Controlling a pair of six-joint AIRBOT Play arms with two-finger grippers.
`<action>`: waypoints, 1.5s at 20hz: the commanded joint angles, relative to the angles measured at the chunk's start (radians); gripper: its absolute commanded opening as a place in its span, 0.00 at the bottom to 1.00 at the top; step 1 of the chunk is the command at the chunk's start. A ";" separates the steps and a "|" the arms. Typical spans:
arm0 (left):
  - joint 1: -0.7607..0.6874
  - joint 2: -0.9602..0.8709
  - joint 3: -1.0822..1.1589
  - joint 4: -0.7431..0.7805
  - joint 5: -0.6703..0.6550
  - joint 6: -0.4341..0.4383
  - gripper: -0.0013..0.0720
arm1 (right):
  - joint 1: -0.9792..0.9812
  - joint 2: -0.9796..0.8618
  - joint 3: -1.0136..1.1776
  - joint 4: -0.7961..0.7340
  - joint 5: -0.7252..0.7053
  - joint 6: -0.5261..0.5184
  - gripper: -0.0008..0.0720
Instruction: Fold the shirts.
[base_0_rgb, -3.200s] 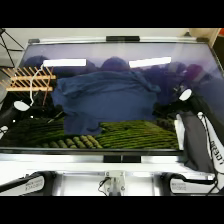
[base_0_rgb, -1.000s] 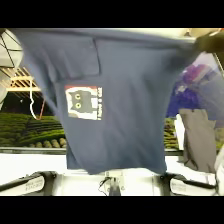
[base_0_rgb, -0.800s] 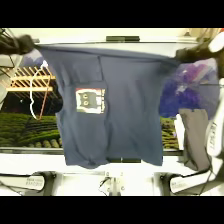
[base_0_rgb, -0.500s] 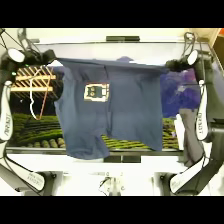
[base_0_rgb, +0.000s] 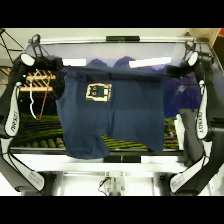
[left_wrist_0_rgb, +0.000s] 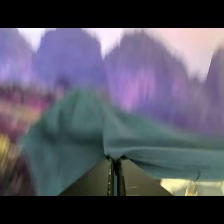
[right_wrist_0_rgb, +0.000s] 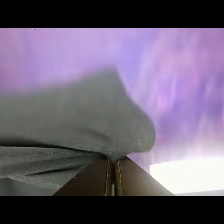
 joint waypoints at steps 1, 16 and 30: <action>0.033 -0.008 0.000 0.081 -0.423 -0.006 0.07 | -0.009 0.003 -0.013 0.052 0.294 -0.030 0.11; 0.025 -0.028 -0.082 0.085 -0.502 -0.171 0.78 | 0.059 -0.037 -0.102 0.085 0.378 0.000 0.80; 0.105 0.645 -1.188 -0.067 -0.363 0.023 0.76 | -0.080 0.443 -0.557 -0.023 0.451 -0.087 0.80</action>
